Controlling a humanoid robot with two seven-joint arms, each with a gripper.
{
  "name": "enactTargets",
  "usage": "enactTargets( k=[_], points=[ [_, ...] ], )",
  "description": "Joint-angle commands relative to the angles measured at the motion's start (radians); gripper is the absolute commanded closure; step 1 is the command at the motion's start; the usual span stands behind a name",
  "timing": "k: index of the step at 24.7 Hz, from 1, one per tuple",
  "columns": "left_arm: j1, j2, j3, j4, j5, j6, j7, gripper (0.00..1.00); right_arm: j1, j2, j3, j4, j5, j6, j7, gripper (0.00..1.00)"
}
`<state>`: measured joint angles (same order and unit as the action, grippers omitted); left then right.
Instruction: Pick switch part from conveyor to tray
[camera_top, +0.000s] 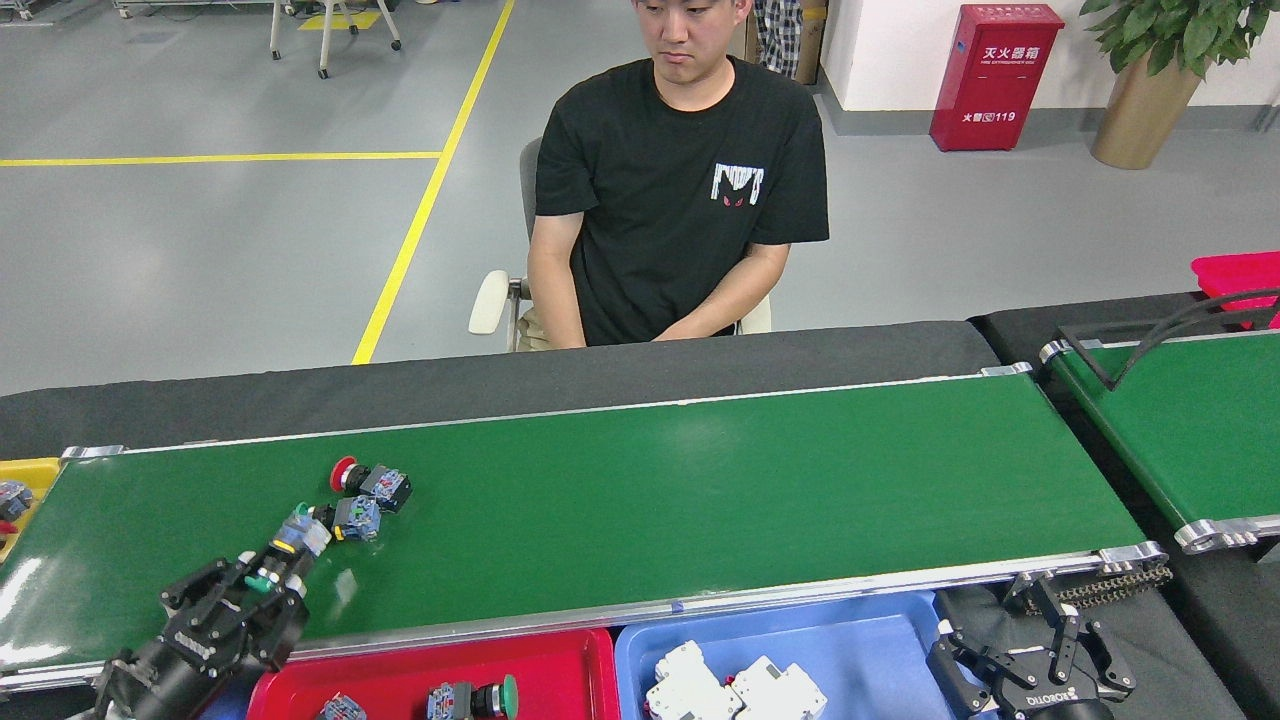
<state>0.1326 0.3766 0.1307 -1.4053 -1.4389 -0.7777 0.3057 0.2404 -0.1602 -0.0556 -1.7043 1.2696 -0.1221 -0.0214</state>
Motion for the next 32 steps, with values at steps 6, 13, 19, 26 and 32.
enactTargets(
  k=[6, 13, 19, 26, 32],
  points=[
    [0.189, -0.045, 0.017, -0.239, 0.006, -0.008, 0.003, 0.0, -0.004, -0.007, -0.01, 0.002, -0.004, 0.002, -0.005, 0.0],
    [0.209, -0.14, 0.099, -0.242, 0.005, -0.008, 0.003, 0.0, 0.002, -0.009, -0.023, 0.008, -0.004, 0.002, -0.005, 0.0],
    [0.209, -0.203, 0.33, -0.179, -0.002, 0.106, -0.004, 0.0, 0.005, -0.007, -0.023, 0.008, -0.003, 0.001, -0.006, 0.0],
    [0.2, -0.189, 0.392, -0.1, -0.002, 0.12, -0.007, 0.0, 0.005, -0.009, -0.021, 0.008, -0.003, 0.001, -0.005, 0.0],
    [0.062, -0.154, 0.389, -0.073, -0.003, 0.224, -0.27, 0.0, 0.003, -0.005, -0.02, 0.005, -0.003, 0.001, -0.005, 0.0]
  ],
)
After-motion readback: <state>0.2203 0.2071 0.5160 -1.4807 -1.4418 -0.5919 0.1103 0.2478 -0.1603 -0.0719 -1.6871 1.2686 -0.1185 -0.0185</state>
